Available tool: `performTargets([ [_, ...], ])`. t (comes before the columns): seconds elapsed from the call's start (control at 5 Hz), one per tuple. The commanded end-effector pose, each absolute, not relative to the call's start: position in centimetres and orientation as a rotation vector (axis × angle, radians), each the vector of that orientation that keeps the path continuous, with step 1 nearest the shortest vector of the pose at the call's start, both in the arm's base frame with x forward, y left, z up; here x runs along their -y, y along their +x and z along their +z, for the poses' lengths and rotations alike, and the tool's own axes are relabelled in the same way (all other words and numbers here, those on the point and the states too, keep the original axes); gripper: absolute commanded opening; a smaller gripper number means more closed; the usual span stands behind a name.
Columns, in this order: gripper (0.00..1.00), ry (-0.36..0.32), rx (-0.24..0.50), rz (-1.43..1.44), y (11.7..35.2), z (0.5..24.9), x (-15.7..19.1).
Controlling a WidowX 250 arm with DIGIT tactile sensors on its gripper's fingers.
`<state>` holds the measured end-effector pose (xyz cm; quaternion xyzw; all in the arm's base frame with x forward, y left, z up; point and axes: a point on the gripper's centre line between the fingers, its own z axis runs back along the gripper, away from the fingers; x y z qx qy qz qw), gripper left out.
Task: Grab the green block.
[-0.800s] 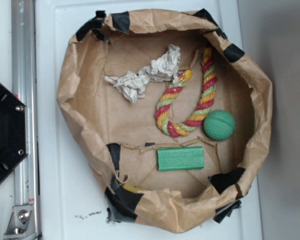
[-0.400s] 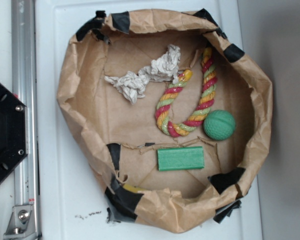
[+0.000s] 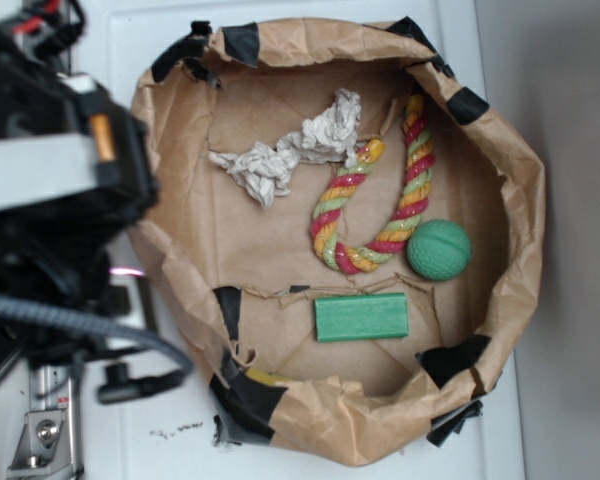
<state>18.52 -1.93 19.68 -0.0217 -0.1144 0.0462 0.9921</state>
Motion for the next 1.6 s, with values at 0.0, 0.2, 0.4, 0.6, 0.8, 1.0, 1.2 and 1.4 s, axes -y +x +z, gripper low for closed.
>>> performTargets([
  [0.0,1.00,-0.052,0.113,0.289,24.1,14.5,1.9],
  [0.2,1.00,-0.066,0.066,0.364,25.9,11.7,1.9],
  [0.4,1.00,-0.103,0.063,0.414,27.8,9.2,3.1],
  [0.6,1.00,-0.115,0.056,0.392,28.9,6.3,5.2],
  [0.8,1.00,-0.118,0.007,0.330,28.4,3.3,7.3],
  [1.0,1.00,-0.170,-0.031,0.262,27.0,2.6,9.5],
  [1.2,1.00,-0.161,-0.030,0.223,25.7,2.7,10.5],
  [1.4,0.00,-0.115,0.010,0.169,25.8,1.4,9.7],
])
